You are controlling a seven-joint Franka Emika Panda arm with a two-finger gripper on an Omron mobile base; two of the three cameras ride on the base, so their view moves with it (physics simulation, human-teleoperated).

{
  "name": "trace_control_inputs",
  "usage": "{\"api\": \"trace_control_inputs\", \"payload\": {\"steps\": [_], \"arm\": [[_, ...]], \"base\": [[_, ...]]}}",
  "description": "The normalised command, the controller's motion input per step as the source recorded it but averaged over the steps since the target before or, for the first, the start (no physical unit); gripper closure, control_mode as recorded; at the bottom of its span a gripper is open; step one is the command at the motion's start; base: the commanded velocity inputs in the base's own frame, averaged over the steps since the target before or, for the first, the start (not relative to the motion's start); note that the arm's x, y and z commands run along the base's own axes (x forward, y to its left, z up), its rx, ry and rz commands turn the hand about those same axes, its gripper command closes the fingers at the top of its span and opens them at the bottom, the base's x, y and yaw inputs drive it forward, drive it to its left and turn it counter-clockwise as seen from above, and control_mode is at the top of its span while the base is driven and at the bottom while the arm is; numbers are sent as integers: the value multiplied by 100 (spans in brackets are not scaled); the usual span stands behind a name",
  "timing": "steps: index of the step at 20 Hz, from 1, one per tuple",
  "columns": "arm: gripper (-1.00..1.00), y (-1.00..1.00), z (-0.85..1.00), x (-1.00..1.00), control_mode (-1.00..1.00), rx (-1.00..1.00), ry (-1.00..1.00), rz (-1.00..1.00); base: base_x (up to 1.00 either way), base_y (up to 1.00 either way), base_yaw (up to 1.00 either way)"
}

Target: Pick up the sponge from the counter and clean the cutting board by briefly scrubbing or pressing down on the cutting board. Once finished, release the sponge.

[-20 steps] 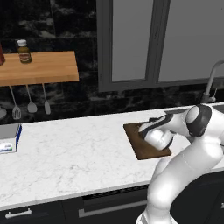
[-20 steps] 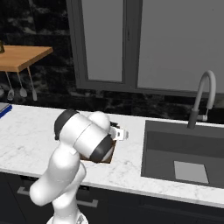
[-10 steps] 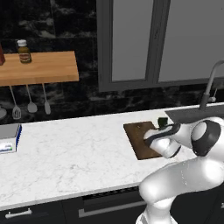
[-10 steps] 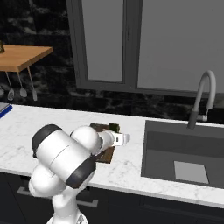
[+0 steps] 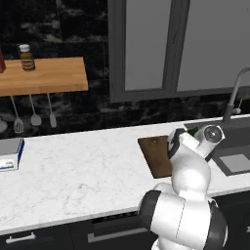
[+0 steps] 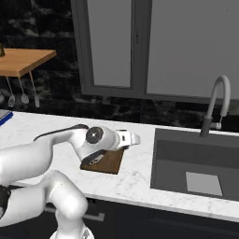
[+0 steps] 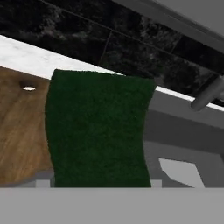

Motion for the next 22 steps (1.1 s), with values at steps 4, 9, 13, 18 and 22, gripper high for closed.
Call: {"api": "trace_control_inputs", "payload": {"steps": [4, 9, 13, 18, 22], "arm": [[100, 58, 13, -78, -100, -12, 66, 19], [100, 39, -41, -56, -100, -2, 49, 26], [100, 15, -93, -13, -100, 3, 8, 28], [100, 17, -36, 11, -100, 15, -3, 19], [100, 40, 0, 6, -100, 16, 3, 14]], "base": [[0, 0, 0], [0, 0, 0], [0, 0, 0], [0, 0, 0], [0, 0, 0]]}}
